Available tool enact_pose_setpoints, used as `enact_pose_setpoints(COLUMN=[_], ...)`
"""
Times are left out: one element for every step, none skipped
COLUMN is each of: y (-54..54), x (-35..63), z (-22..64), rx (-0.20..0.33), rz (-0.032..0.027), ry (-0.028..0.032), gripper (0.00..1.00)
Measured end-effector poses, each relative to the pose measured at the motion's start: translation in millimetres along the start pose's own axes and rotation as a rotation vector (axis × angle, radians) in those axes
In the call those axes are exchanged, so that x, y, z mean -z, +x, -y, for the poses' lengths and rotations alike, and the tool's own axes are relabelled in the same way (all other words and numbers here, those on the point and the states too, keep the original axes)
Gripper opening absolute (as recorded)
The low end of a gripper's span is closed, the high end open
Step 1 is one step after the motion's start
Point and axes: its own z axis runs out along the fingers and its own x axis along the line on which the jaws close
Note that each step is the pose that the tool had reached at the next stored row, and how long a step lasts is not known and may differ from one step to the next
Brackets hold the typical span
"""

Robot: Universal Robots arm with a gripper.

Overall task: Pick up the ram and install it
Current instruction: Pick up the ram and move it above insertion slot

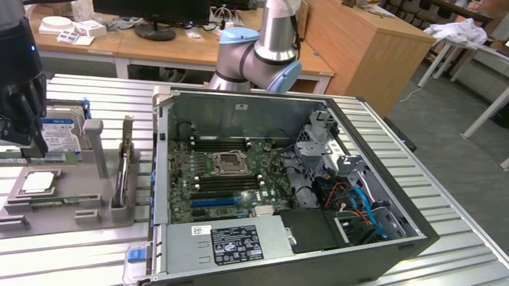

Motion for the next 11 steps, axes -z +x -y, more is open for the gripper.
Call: enact_pose_setpoints(y=[0.0, 0.0, 0.0, 0.0, -0.1, -0.1, -0.1, -0.1, -0.1, -0.1, -0.1], x=[1.4, 2.8, 4.1, 5.3, 6.6, 7.9, 9.2, 10.5, 11.8, 13.1, 14.4], z=[0.0, 0.0, 0.0, 0.0, 0.0, 0.0, 0.0, 0.0, 0.0, 0.0, 0.0], rx=[0.0, 0.0, 0.0, 0.0, 0.0, 0.0, 0.0, 0.0, 0.0, 0.0, 0.0], rz=[-0.0001, -0.0002, -0.0004, -0.0004, -0.0005, -0.0007, -0.0008, -0.0008, -0.001, -0.0012, -0.0013], ry=[0.0001, 0.0001, 0.0, 0.0001, 0.0001, 0.0001, 0.0, 0.0001, 0.0001, 0.0001, 0.0001], gripper=[0.12, 0.12, 0.12, 0.12, 0.12, 0.12, 0.12, 0.12, 0.12, 0.12, 0.12])
